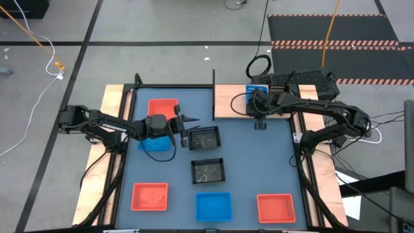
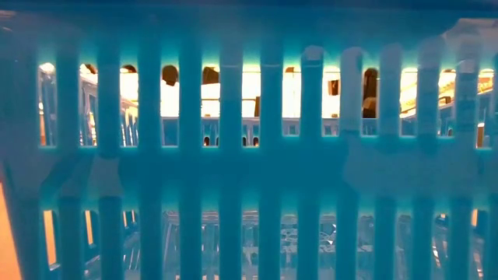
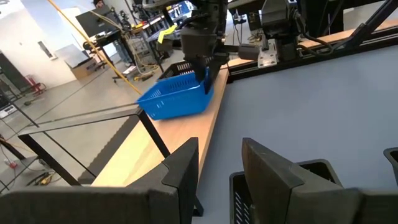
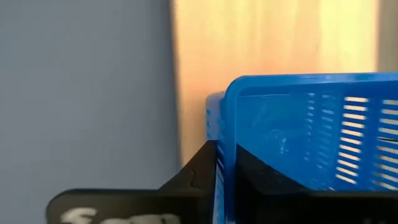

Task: Stack baskets on shelf by color
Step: Put the middle right blue basket on the shelf, then put the bottom right orange basket on the shelf

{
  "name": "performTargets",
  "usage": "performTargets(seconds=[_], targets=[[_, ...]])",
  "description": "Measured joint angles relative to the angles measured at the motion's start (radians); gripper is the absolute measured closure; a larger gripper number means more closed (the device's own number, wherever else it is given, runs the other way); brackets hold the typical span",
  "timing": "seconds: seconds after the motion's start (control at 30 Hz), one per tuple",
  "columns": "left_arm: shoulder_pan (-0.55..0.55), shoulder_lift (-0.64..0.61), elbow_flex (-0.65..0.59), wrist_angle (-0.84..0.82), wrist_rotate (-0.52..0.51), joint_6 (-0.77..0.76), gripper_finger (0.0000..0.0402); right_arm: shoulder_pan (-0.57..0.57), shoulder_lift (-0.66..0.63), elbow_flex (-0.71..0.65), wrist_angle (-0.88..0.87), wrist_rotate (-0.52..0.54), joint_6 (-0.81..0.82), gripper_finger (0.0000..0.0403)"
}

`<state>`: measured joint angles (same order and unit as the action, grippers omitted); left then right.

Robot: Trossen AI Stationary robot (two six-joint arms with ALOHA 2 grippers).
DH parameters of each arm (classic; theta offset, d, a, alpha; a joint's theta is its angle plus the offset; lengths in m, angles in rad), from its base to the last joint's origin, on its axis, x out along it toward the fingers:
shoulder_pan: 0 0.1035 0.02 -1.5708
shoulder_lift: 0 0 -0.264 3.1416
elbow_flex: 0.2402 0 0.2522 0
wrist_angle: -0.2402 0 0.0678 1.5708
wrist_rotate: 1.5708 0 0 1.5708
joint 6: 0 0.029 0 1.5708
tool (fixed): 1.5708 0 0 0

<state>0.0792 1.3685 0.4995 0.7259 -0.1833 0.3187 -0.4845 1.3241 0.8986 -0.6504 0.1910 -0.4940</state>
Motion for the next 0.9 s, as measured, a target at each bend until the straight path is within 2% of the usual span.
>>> performTargets(seconds=[0.1, 0.47, 0.7, 0.8, 0.83, 0.9], targets=[[0.0, 0.0, 0.0, 0.0, 0.0, 0.0, 0.0275, 0.001, 0.0, 0.0, 0.012, 0.046, -0.017, 0.0361], [0.0, 0.0, 0.0, 0.001, -0.001, -0.008, 0.0275, 0.026, -0.015, 0.0, 0.057, 0.046, 0.006, 0.0311], [0.0, 0.0, 0.0, 0.009, -0.001, -0.028, 0.0275, 0.144, -0.121, 0.0, 0.059, 0.046, 0.202, 0.0298], [0.0, 0.0, 0.0, 0.009, -0.002, -0.045, 0.0275, 0.217, -0.17, 0.014, 0.077, 0.038, 0.361, 0.0299], [0.0, 0.0, 0.0, 0.009, -0.002, -0.052, 0.0275, 0.242, -0.183, 0.022, 0.075, 0.021, 0.42, 0.03], [0.001, 0.0, 0.0, 0.011, -0.011, -0.066, 0.0275, 0.288, -0.197, 0.033, 0.078, -0.077, 0.508, 0.03]])
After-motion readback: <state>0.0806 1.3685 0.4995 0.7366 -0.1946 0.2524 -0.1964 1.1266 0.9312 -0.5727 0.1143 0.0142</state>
